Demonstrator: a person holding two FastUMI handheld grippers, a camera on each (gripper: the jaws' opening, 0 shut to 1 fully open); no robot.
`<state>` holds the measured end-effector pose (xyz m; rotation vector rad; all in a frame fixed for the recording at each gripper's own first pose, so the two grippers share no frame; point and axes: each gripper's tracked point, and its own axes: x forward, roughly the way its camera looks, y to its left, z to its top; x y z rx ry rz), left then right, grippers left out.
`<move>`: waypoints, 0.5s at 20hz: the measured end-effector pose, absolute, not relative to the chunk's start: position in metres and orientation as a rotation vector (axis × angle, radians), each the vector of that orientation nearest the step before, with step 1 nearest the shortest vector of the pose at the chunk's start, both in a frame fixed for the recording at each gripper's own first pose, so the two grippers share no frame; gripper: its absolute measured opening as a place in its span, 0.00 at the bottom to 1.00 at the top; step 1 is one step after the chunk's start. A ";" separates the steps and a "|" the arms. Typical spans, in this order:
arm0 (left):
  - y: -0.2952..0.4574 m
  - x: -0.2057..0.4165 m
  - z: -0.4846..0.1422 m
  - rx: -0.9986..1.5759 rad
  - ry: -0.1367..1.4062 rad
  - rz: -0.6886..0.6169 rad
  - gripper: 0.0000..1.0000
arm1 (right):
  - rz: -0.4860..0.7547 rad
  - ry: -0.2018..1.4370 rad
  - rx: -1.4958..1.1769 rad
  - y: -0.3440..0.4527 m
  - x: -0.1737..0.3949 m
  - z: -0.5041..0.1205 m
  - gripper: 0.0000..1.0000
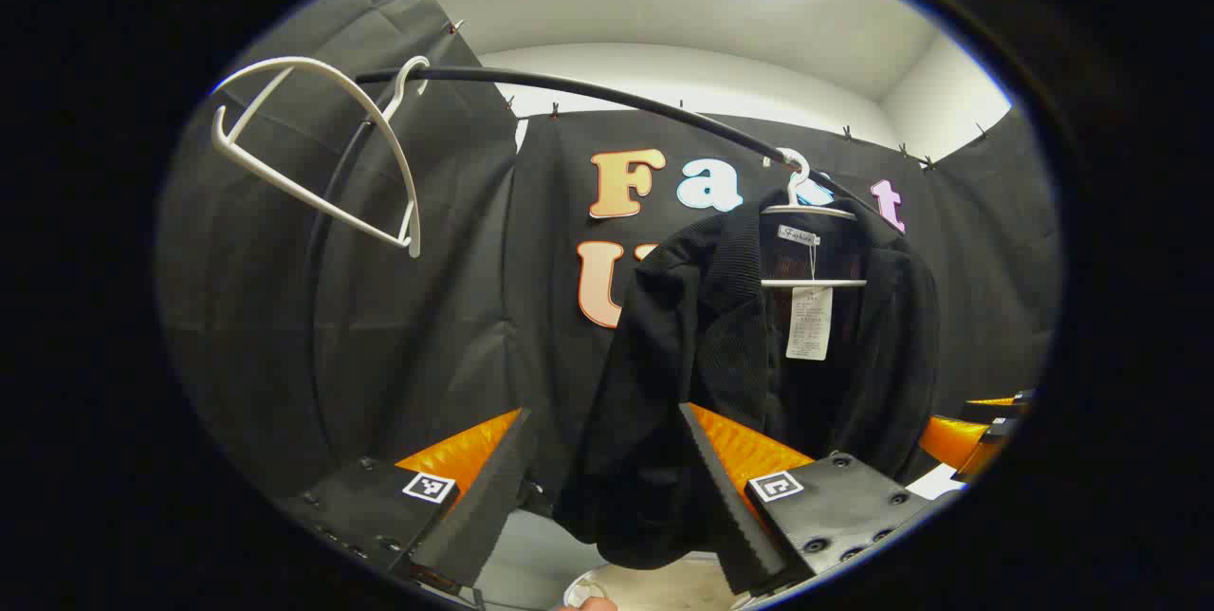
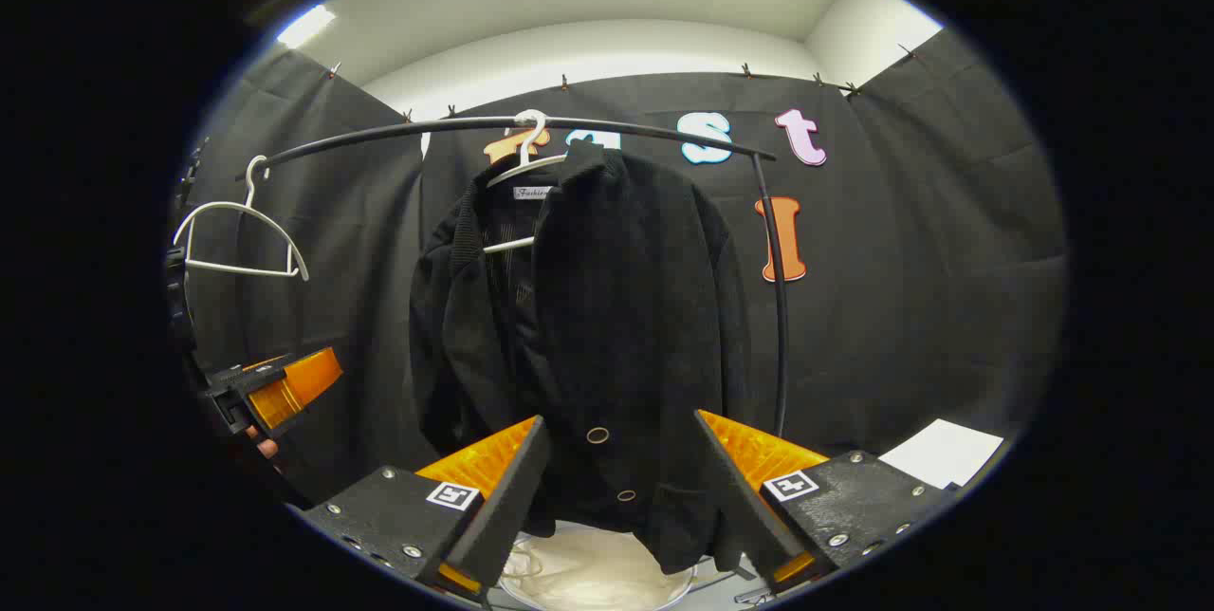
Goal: Grasp the clothes on the hanger with both hands and then place them into the laundry hamper below.
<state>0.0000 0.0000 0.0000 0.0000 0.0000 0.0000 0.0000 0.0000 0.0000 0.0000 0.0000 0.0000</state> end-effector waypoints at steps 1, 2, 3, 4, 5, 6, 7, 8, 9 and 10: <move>0.000 0.000 0.001 0.004 -0.004 0.000 0.93 | 0.000 -0.001 0.003 0.000 0.001 0.001 1.00; 0.000 0.000 0.002 0.007 -0.007 0.000 0.93 | -0.001 -0.003 0.004 0.000 0.001 0.001 1.00; 0.001 0.001 0.001 0.009 -0.008 0.001 0.97 | -0.001 -0.005 0.005 0.001 0.001 0.001 1.00; 0.001 0.001 0.002 0.010 -0.007 0.000 0.97 | -0.002 -0.004 0.006 0.001 0.002 0.001 0.93; 0.002 0.000 0.001 0.010 -0.006 0.001 0.97 | -0.003 -0.003 0.007 0.001 0.002 0.001 1.00; 0.003 0.000 0.001 0.009 -0.004 0.001 0.97 | -0.002 -0.002 0.008 0.002 0.001 0.000 1.00; 0.003 -0.001 0.001 0.008 -0.002 0.000 0.97 | -0.003 0.000 0.008 0.001 -0.001 -0.001 1.00; 0.003 -0.003 0.001 0.006 0.001 0.001 0.97 | -0.002 0.003 0.009 0.001 -0.002 -0.002 1.00; 0.005 -0.003 0.000 0.005 0.003 0.001 0.97 | -0.001 0.005 0.011 0.001 -0.003 -0.003 0.93; 0.005 -0.004 0.000 0.004 0.005 0.002 0.97 | -0.002 0.007 0.014 0.001 -0.003 -0.004 1.00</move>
